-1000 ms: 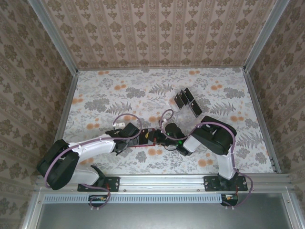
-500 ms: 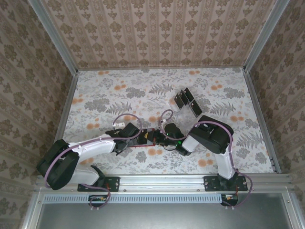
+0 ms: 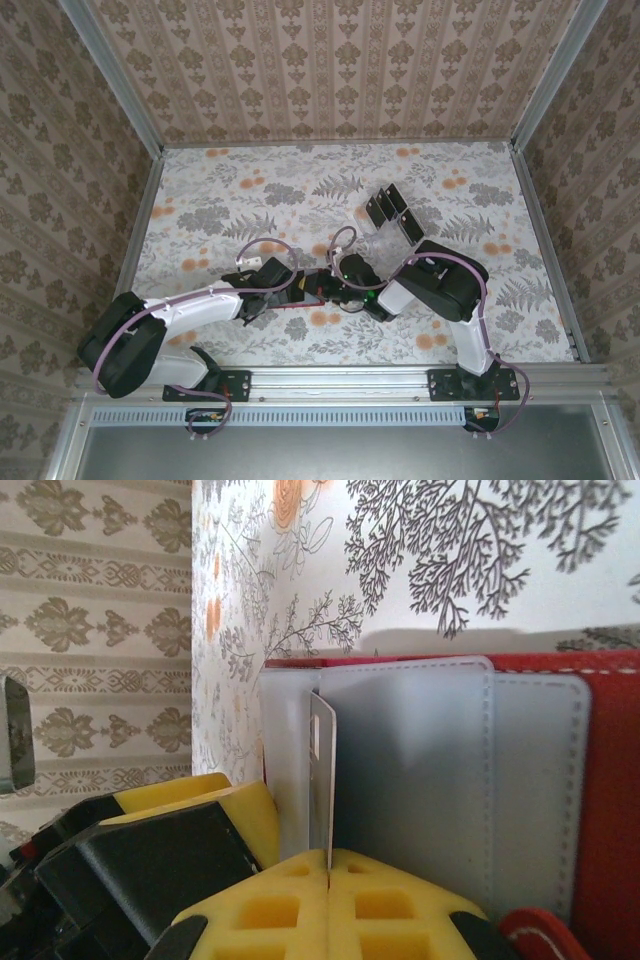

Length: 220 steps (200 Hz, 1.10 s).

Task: Put the credit cards into the card holder
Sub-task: Insert the credit card into the card slot.

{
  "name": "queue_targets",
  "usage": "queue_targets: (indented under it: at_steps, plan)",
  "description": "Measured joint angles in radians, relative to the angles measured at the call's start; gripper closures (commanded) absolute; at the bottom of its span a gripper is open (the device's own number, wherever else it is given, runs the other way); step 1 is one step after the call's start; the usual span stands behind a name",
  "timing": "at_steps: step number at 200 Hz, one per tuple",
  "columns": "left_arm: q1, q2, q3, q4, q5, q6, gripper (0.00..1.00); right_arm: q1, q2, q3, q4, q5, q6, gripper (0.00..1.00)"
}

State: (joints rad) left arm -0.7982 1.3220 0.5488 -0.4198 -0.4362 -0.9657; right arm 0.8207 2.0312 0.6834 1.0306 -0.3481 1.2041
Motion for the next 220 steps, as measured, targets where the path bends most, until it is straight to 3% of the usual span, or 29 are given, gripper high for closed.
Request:
queue_targets:
  at_steps: [27,78,119,157,199,220]
  plan:
    - [0.0,-0.002,0.0,-0.007,-0.008,0.0,0.01,0.0,-0.007,0.039,-0.081,-0.011,-0.019,1.0]
    - [0.038,-0.061,0.001,-0.093,0.001,0.02,0.01,0.002,-0.083,0.137,-0.353,-0.028,-0.103,0.52]
    - [0.115,-0.151,0.019,-0.151,0.006,0.058,0.0,0.001,-0.135,0.23,-0.628,-0.024,-0.192,0.44]
    - [0.152,-0.174,0.023,-0.161,0.017,0.073,0.0,-0.002,-0.176,0.335,-0.891,-0.005,-0.29,0.48]
    - [0.164,-0.149,0.023,-0.162,0.029,0.077,0.0,-0.003,-0.181,0.496,-1.145,0.054,-0.418,0.82]
    - [0.165,-0.124,0.022,-0.155,0.036,0.077,0.0,0.001,-0.176,0.554,-1.244,0.086,-0.465,0.9]
